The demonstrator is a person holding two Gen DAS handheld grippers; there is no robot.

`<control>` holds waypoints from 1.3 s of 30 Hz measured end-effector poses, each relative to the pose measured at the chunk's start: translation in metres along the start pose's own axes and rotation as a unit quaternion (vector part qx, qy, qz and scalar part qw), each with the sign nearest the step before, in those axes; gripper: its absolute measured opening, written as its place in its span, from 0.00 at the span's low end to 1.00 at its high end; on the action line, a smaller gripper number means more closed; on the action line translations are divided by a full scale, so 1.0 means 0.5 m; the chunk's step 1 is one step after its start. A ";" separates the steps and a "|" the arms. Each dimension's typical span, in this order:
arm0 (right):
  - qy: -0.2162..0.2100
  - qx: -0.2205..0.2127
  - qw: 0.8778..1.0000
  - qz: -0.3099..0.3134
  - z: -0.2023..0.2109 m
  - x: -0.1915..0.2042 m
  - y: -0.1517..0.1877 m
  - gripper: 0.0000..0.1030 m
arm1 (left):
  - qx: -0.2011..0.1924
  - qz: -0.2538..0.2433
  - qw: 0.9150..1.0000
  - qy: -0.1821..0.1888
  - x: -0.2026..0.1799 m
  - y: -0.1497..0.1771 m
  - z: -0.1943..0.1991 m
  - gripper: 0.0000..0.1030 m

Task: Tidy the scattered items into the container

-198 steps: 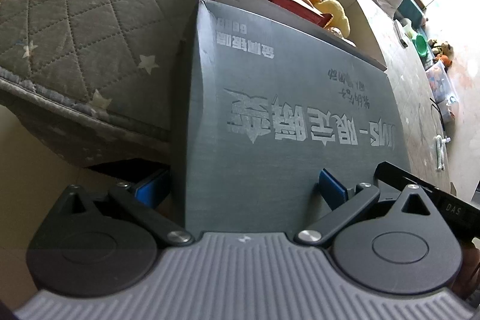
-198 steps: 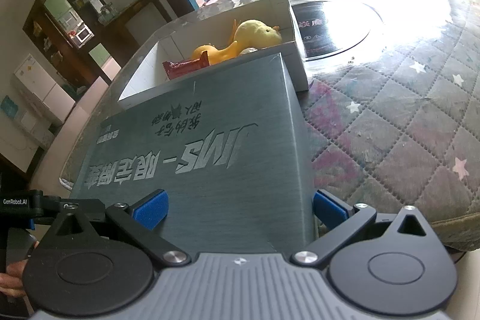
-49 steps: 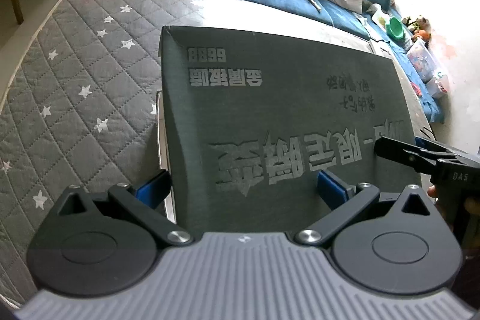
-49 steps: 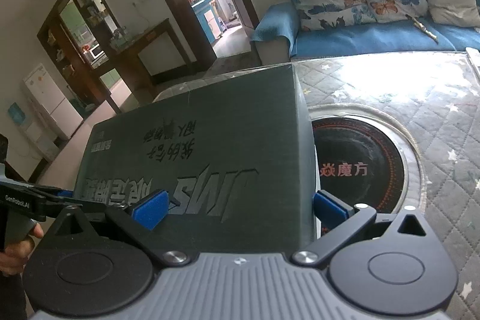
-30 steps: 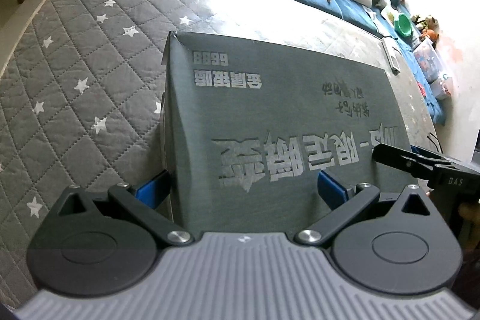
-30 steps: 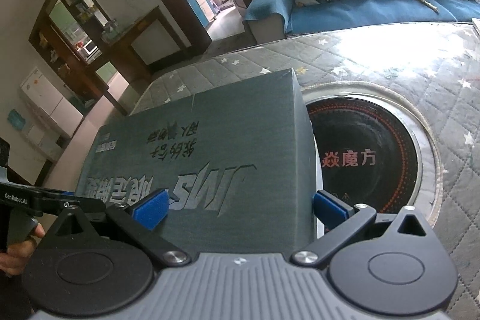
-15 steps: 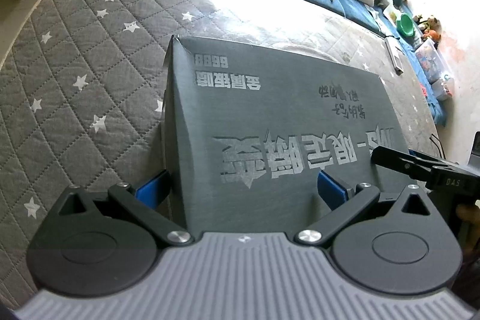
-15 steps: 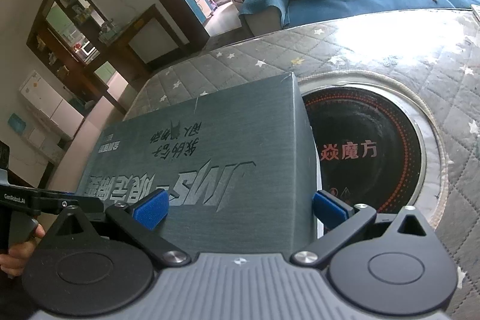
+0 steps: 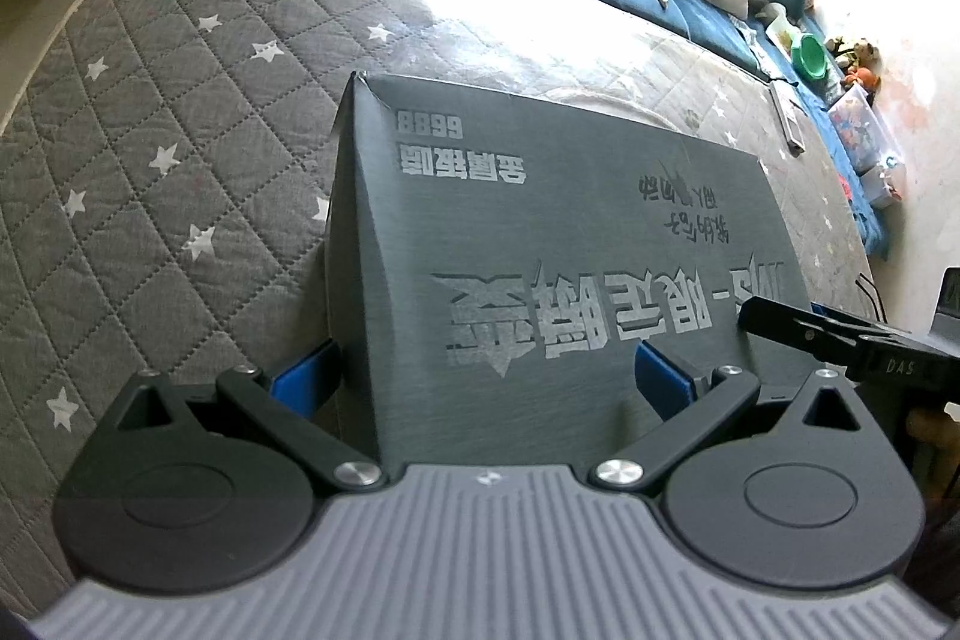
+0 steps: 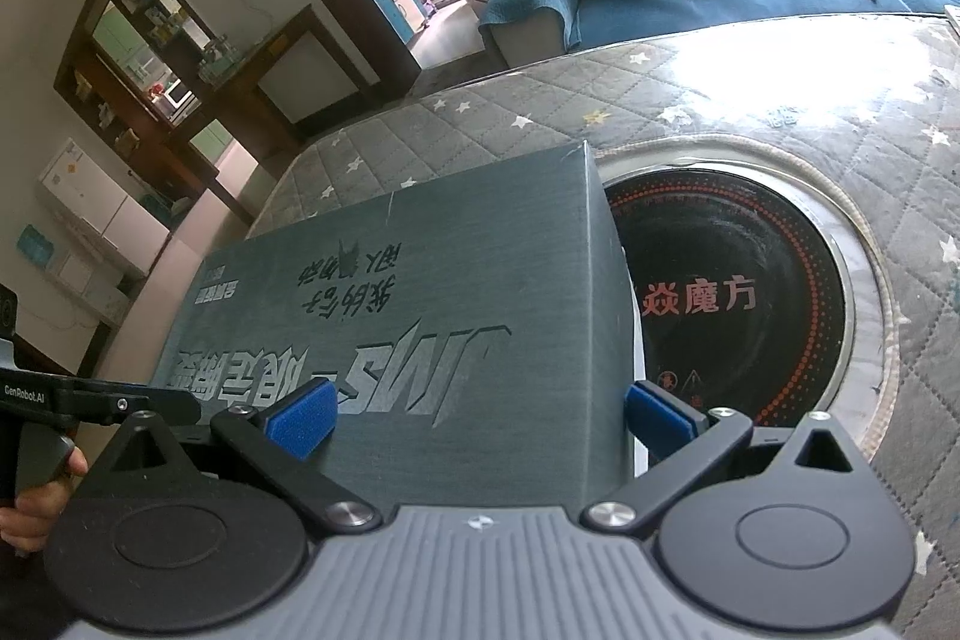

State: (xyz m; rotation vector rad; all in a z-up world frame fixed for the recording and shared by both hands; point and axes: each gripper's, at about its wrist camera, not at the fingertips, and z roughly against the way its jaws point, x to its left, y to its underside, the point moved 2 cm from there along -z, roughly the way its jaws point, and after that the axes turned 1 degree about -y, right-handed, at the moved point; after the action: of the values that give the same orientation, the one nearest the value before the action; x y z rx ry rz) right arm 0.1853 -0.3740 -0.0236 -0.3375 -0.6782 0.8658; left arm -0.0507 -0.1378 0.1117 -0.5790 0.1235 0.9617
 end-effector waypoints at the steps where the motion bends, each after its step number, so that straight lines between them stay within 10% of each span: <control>1: 0.000 0.000 1.000 0.001 0.000 0.000 0.000 1.00 | 0.001 0.000 1.000 -0.001 0.000 0.001 -0.002 1.00; 39: 0.016 0.005 1.000 0.014 -0.015 -0.001 0.014 1.00 | 0.014 0.005 1.000 -0.010 -0.020 0.008 -0.053 1.00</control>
State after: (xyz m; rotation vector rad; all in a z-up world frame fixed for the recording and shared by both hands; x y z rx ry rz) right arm 0.1860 -0.3702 -0.0330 -0.3508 -0.6404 0.8885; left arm -0.0555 -0.1571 0.0911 -0.5442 0.1223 0.9738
